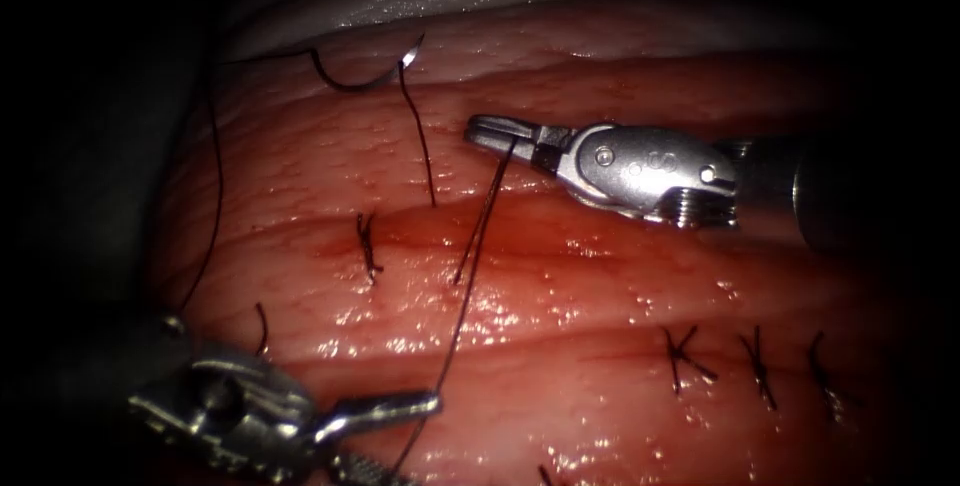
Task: Wound Closure
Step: Grasp a longer length of suture with the left gripper, using the right gripper to help, then with the left hand wrap the suture two times around the right gripper counter-clockwise.
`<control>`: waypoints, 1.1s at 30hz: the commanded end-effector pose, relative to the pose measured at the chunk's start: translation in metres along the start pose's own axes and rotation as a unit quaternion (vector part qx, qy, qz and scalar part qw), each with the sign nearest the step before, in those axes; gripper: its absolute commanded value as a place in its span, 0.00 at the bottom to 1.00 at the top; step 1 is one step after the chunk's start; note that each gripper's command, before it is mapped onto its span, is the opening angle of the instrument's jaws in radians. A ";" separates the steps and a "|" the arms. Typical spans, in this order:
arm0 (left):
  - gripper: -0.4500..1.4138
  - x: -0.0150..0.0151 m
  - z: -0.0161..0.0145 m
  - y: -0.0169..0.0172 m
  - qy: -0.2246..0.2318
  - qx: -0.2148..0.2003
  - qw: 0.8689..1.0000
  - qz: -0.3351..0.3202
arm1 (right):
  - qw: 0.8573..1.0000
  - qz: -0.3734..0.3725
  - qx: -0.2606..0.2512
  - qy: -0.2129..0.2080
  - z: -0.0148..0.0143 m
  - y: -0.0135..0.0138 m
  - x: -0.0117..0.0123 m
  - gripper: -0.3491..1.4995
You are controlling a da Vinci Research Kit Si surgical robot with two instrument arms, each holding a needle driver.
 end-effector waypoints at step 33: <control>0.00 -0.0031 -0.0137 -0.0044 -0.046 0.120 0.991 -0.039 | 1.000 -0.014 0.021 0.018 -0.0050 0.0006 0.0035 0.86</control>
